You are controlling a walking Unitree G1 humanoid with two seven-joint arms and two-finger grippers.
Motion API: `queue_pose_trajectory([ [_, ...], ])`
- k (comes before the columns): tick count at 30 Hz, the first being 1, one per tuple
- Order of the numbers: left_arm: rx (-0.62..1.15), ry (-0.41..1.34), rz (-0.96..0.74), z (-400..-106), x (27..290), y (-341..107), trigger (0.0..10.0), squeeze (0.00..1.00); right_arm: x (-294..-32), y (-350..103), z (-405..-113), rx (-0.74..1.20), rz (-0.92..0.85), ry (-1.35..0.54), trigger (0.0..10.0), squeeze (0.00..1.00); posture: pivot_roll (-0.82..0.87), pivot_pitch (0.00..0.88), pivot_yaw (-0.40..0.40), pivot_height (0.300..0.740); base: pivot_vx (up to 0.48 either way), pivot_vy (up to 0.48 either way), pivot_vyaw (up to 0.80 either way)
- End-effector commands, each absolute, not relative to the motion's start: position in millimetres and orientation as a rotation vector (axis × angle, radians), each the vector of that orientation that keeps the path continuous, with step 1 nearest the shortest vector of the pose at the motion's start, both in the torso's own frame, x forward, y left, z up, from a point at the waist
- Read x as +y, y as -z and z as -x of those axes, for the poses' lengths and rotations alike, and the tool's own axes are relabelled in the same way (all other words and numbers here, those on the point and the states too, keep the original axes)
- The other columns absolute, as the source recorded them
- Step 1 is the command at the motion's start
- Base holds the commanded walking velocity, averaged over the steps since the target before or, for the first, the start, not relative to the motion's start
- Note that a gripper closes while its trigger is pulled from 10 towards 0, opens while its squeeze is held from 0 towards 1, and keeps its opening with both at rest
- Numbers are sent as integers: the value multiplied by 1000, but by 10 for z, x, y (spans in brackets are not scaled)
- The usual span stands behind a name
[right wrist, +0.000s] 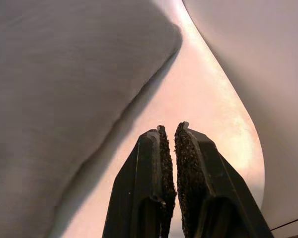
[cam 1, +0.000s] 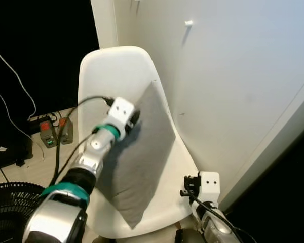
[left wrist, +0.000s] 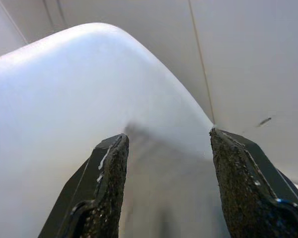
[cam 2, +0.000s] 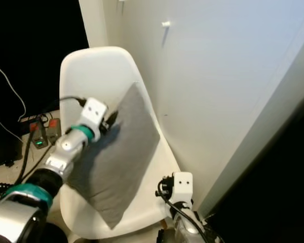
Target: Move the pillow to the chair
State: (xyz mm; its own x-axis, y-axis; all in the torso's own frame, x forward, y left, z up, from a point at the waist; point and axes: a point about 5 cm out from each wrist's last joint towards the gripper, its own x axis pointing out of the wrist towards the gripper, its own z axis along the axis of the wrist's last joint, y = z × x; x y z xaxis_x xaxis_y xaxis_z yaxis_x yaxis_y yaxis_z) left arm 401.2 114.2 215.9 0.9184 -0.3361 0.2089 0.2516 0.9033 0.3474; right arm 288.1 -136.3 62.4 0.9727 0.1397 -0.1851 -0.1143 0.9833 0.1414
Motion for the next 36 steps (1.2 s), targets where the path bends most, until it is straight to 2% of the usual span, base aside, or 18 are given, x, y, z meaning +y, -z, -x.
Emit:
queue_pose_trajectory([
  [1, -307, 273, -302, -4027, 1253, -2264, 10000, 0, -1354, -560, -2870, 230, -137, -131, 10000, 0, -91, 45, 61, 621, 0, 0, 0],
  [5, -421, 228, -302, -4008, 1455, -2535, 10000, 0, -1327, -567, -2913, 226, -131, -143, 10000, 0, -76, 26, 51, 621, 0, 0, 0],
  [7, -430, 226, -294, -3999, 1472, -2542, 10000, 0, -1319, -568, -2920, 225, -131, -145, 10000, 0, -76, 26, 51, 621, 0, 0, 0],
  [10, -400, 260, -191, -3932, 1480, -2409, 10000, 0, -1294, -565, -2933, 222, -134, -147, 10000, 0, -61, 14, 63, 621, 0, 0, 0],
  [12, -358, 253, -150, -3879, 1478, -2240, 10000, 0, -1280, -571, -2939, 208, -143, -145, 10000, 0, -52, 1, 71, 621, 0, 0, 0],
  [16, 25, 107, 17, -3356, 1536, -1034, 10000, 0, -1228, -599, -2949, 149, -133, -134, 10000, 0, -35, 0, 41, 621, 0, 0, 0],
  [19, 116, 11, 50, -3182, 1620, -799, 10000, 0, -1215, -611, -2955, 133, -127, -149, 10000, 0, -27, 0, 26, 621, 0, 0, 0],
  [24, 66, 1, -45, -3064, 1613, -828, 10000, 0, -1187, -603, -2995, 155, -128, -205, 10000, 0, 5, 0, -30, 621, 0, 0, 0],
  [29, 2, 42, -64, -3023, 1564, -956, 10000, 0, -1141, -629, -3025, 144, -146, -252, 10000, 0, 14, 0, -44, 626, 0, 0, 0],
  [36, 13, 61, -63, -2983, 1529, -1014, 10000, 0, -1126, -625, -3039, 134, -134, -247, 10000, 0, 7, 0, -32, 646, 0, 0, 0],
])
